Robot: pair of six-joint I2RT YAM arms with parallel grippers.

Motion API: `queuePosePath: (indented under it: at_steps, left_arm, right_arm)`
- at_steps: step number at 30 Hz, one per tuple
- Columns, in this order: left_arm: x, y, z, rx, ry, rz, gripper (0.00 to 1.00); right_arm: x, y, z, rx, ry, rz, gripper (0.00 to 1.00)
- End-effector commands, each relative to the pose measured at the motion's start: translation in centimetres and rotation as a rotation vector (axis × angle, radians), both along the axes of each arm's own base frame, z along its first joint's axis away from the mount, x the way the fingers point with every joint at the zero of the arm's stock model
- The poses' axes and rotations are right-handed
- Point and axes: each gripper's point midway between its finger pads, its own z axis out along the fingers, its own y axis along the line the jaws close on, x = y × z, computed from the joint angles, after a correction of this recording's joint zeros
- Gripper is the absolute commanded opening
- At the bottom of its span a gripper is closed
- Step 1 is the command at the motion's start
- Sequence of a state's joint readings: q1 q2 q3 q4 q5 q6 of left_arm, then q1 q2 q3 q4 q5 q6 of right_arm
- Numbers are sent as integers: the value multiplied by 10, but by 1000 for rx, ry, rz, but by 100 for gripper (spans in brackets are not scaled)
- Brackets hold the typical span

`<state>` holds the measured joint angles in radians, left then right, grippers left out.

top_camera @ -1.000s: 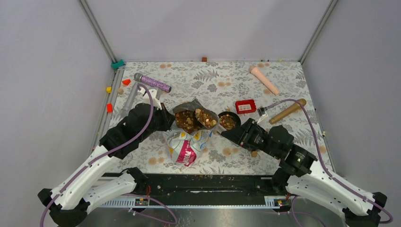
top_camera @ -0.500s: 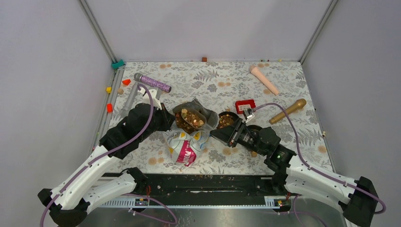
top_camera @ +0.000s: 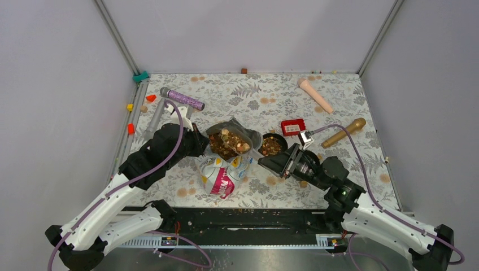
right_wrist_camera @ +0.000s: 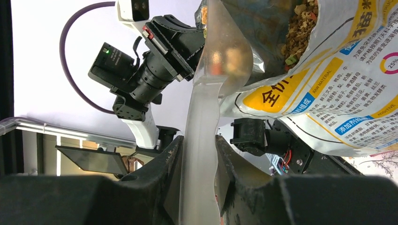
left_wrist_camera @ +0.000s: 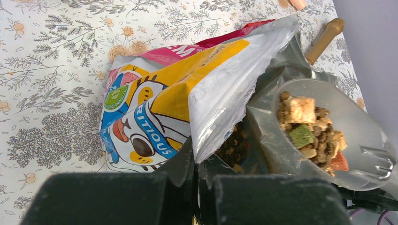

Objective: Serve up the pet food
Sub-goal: Collect the pet food from the pet food bag.

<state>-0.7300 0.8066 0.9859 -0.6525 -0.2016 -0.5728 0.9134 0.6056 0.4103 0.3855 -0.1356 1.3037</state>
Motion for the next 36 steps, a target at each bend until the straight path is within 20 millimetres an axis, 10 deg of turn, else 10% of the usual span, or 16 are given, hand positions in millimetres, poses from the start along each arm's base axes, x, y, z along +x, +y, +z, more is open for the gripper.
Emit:
queuePosePath:
  at_steps: [1,25,36]
  left_arm:
    - [6,-9,34,-100,-101,-13,0]
    - [6,-13,31,-105,-86,-27,0]
    - [5,-11,34,-111,-95,-22,0]
  right_arm:
    - [-4,-12,22,21,-55,-24,0]
    - [-1,-29,46,215,-80,-91,0]
    - [12,-74,52,153,-129,-312,0]
